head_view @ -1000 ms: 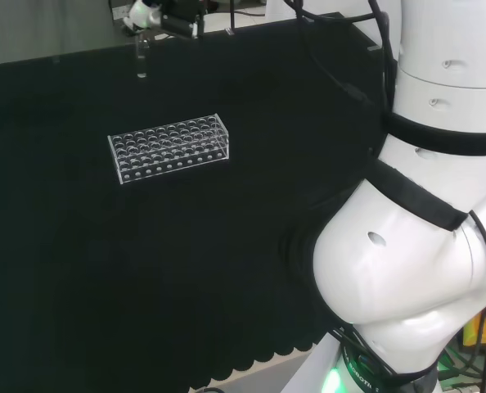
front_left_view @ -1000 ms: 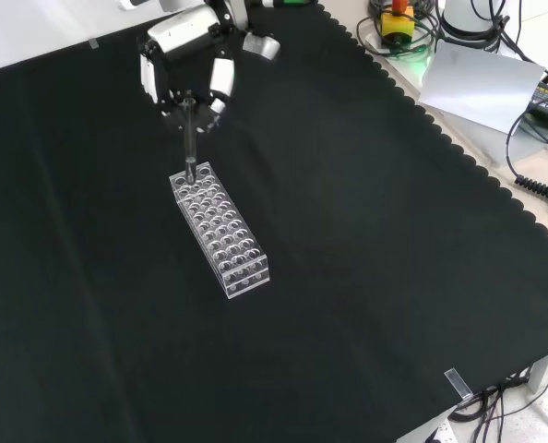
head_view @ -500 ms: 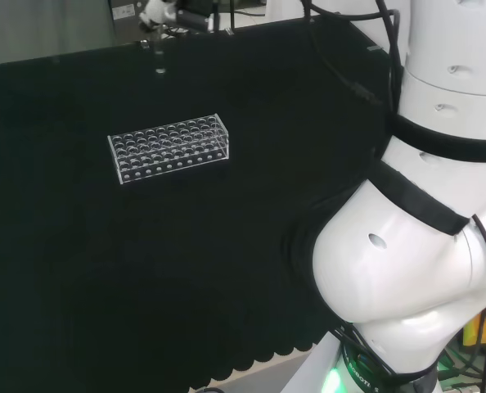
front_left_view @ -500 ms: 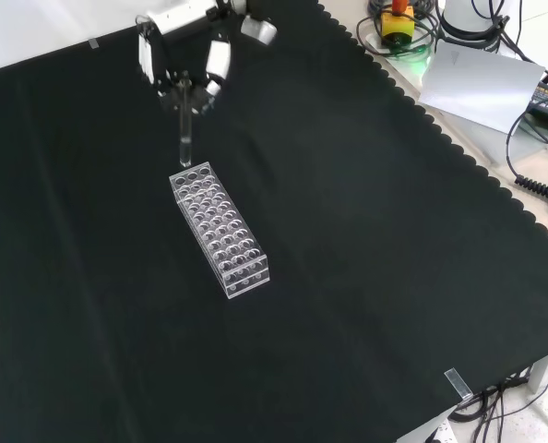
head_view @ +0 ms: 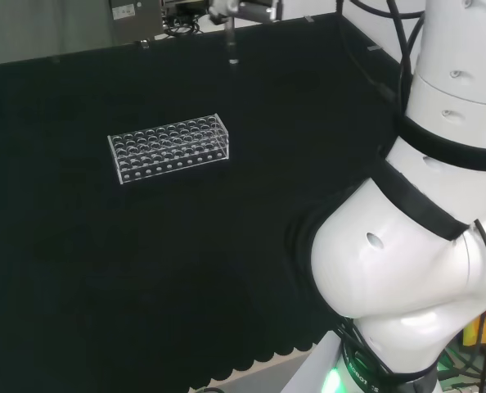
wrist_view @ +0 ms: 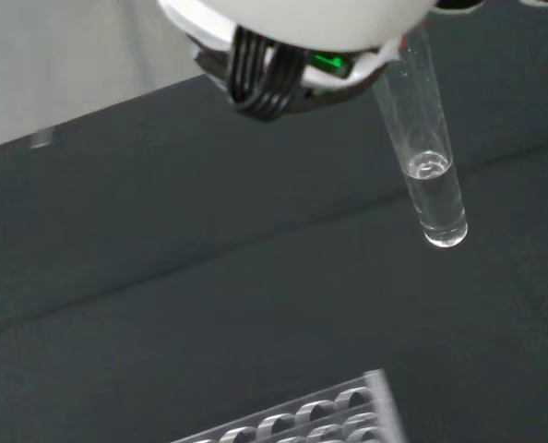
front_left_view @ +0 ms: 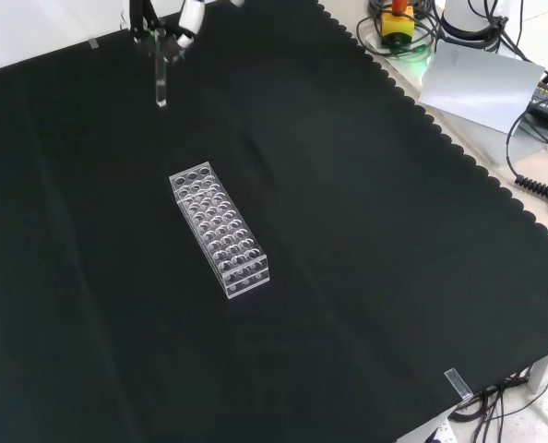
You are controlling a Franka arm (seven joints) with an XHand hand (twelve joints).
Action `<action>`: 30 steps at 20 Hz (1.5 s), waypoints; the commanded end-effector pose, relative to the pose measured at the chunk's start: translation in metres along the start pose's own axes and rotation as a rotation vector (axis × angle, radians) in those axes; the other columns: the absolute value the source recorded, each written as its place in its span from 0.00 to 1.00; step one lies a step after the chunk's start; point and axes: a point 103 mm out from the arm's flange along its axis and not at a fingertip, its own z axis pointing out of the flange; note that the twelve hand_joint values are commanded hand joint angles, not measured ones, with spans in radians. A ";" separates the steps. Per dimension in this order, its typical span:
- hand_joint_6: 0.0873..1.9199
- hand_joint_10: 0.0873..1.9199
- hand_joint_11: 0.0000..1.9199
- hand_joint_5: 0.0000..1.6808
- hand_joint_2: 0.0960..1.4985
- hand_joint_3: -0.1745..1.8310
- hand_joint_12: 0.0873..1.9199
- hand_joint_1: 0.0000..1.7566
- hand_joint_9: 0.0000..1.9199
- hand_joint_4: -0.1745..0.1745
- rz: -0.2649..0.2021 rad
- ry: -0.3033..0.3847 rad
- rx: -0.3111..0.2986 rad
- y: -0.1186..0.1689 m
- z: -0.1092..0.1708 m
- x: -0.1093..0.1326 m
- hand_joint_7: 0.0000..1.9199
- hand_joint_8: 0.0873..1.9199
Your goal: Shake the test tube.
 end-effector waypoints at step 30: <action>0.23 0.32 0.56 0.79 0.41 0.38 0.52 0.70 0.80 0.00 -0.233 0.064 0.068 -0.027 0.041 0.151 0.89 0.23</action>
